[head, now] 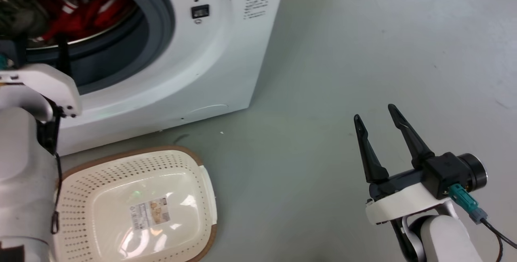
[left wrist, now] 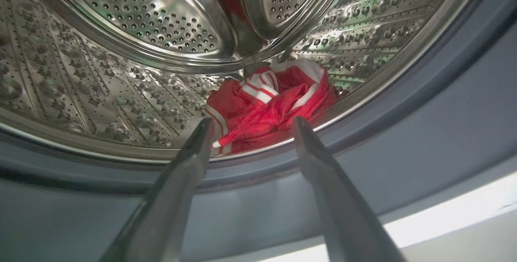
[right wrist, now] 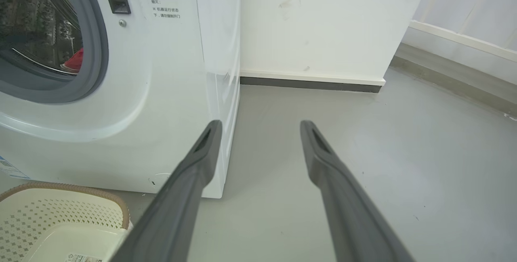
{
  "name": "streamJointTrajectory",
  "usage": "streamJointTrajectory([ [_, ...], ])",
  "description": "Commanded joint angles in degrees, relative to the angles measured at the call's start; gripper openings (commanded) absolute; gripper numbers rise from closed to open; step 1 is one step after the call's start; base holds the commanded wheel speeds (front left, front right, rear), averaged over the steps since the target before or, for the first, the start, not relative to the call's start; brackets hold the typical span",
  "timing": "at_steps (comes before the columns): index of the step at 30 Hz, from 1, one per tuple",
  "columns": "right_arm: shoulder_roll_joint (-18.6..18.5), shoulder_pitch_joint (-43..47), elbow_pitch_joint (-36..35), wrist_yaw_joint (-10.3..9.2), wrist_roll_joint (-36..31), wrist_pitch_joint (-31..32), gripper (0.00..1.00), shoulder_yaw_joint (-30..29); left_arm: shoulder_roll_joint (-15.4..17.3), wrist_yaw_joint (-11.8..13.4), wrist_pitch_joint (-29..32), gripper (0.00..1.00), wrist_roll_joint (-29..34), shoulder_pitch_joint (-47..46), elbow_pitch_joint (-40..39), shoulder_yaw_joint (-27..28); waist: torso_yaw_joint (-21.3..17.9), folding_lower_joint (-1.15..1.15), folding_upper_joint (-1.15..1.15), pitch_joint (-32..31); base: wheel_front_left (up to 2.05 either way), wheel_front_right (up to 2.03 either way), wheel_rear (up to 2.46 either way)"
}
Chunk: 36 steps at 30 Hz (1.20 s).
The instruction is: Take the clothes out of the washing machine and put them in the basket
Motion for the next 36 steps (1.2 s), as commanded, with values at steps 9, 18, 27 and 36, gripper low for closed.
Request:
streamJointTrajectory([
  [9, 0.15, -2.57, 1.92, -0.04, 3.38, -1.97, 1.0, 2.81, 6.77, -0.54, 3.81, 1.0, 1.28, -8.53, 6.17, -1.06, -6.42, -0.01, 0.0, 5.58, 0.0, 0.0, 0.0],
  [18, 0.17, -4.7, 1.66, -0.04, 6.99, -2.42, 1.0, 5.6, 13.17, -1.21, 8.78, 1.0, 2.9, -18.6, 9.22, -3.28, -10.36, -0.01, 0.0, 11.12, 0.0, 0.0, 0.0],
  [27, 0.16, -5.1, -0.37, -0.04, 8.96, -2.44, 1.0, 8.09, 16.4, -1.78, 16.95, 1.0, 2.72, -26.28, 10.83, -7.14, -13.14, -0.01, 0.0, 14.77, 0.0, 0.0, 0.0],
  [36, 0.18, -4.28, -2.51, -0.04, 10.37, -2.44, 1.0, 9.99, 18.21, -1.86, 28.27, 1.0, -0.47, -27.41, 13.22, -10.75, -14.62, -0.01, 0.0, 16.02, 0.0, 0.0, 0.0],
])
